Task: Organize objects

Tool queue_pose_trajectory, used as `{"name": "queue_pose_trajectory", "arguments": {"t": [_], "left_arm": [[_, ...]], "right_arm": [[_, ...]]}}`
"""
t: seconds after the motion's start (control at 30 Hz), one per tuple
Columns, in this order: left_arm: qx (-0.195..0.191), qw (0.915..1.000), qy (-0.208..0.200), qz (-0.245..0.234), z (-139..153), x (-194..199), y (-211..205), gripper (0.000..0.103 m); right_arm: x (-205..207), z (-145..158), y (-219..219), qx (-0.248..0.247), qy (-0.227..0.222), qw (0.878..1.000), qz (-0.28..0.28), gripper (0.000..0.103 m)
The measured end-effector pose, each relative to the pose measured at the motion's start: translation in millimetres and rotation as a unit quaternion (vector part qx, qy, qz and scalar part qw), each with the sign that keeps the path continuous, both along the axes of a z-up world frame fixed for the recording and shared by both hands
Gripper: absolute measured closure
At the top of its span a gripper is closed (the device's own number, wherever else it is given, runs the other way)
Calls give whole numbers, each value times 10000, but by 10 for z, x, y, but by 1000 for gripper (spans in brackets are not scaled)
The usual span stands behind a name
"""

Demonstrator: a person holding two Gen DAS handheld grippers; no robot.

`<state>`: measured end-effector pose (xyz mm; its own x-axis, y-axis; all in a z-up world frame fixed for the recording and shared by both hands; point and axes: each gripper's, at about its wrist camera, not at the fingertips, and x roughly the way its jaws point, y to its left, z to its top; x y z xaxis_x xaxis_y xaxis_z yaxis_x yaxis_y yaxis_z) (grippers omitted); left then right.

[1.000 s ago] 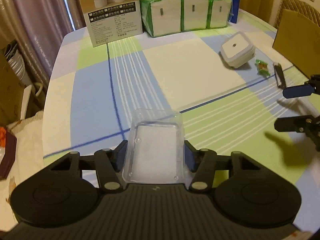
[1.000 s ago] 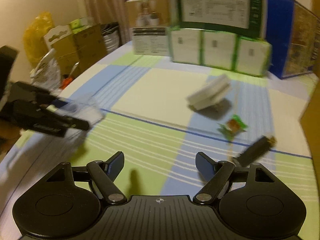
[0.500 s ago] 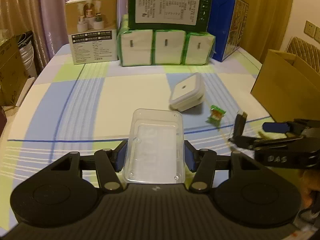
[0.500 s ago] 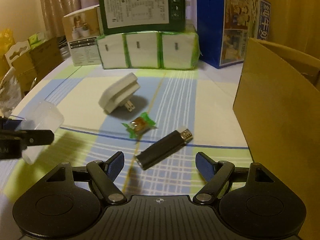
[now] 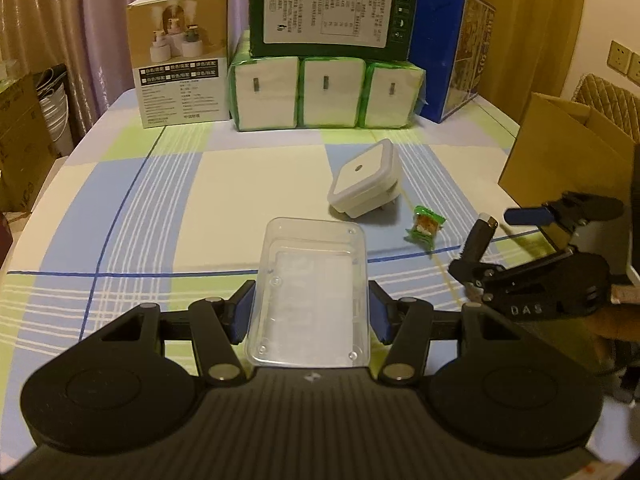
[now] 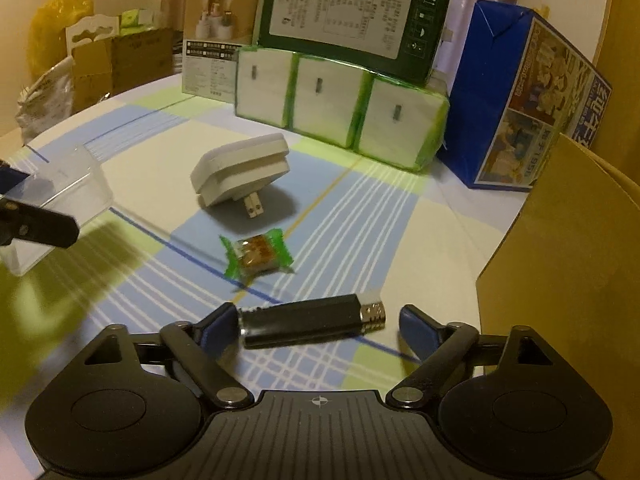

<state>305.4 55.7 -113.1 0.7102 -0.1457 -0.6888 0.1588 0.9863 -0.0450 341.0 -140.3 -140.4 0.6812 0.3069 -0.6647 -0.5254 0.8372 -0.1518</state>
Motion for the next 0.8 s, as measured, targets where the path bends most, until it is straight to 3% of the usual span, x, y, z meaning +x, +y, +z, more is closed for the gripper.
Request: {"name": "queue_pose_trajectory", "arguments": {"t": [0.23,0.3,0.8], "left_arm": [[-41,10000,-6,-29,-44,5,-37,51],[-50,10000,-25,-31,-46,-2,-40,51],[28,9999,23,-145,-56,-57,-135,51]], "right_arm": [[144,-46,-102,499,278,9984,-26,13],[120,-32,-76,478,263,9985,29,23],[-160,211,81,423,185,9984,-337,24]]}}
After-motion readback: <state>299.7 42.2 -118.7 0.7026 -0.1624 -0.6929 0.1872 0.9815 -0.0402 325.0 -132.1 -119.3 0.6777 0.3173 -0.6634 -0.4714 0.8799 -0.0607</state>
